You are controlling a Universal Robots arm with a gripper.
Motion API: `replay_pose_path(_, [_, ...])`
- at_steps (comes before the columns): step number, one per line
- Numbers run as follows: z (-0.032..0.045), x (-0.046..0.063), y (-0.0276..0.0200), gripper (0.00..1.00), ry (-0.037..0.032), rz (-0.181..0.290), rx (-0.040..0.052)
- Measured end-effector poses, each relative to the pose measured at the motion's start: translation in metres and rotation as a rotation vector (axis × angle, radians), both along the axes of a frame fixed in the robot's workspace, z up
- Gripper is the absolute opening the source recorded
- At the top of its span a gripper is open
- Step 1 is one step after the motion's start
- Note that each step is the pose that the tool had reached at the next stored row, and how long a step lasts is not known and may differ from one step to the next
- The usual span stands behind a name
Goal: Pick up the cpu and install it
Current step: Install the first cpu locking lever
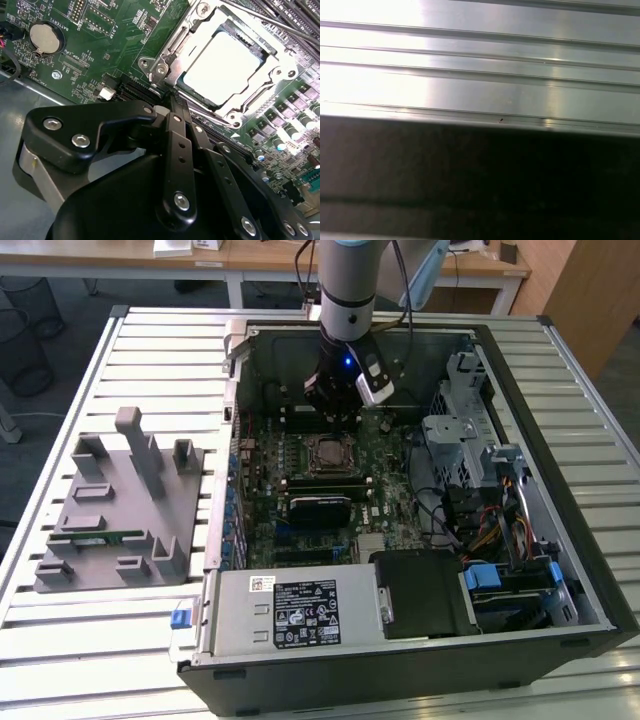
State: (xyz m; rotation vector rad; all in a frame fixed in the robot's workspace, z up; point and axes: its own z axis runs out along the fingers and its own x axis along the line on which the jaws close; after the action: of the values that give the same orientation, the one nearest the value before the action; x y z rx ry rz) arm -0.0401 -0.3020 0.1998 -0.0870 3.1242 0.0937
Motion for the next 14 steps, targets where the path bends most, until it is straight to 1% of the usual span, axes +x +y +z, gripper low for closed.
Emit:
replay_pose_path(5, [0.001,0.0,0.0,0.11,-0.0002,0.0,0.0004])
replay_pose_path(6, [0.0009,0.0,0.0,0.11,-0.0004,0.0,-0.0002])
replay_pose_path(7, [0.001,0.0,0.0001,0.11,-0.0002,0.0,-0.0026])
replay_pose_path(8, [0.0011,0.0,0.0,0.11,-0.0001,0.0,-0.0065])
replay_pose_path(9, [0.0011,0.0,0.0,0.11,0.0,0.0,-0.0127])
replay_pose_path(12, [0.0001,0.0,0.0,0.11,-0.0002,0.0,-0.036])
replay_pose_path(13, [-0.0006,0.0,0.0,0.11,-0.0001,0.0,-0.0427])
replay_pose_path(14, [-0.0013,-0.0001,-0.0001,0.11,0.0001,0.0,-0.0474])
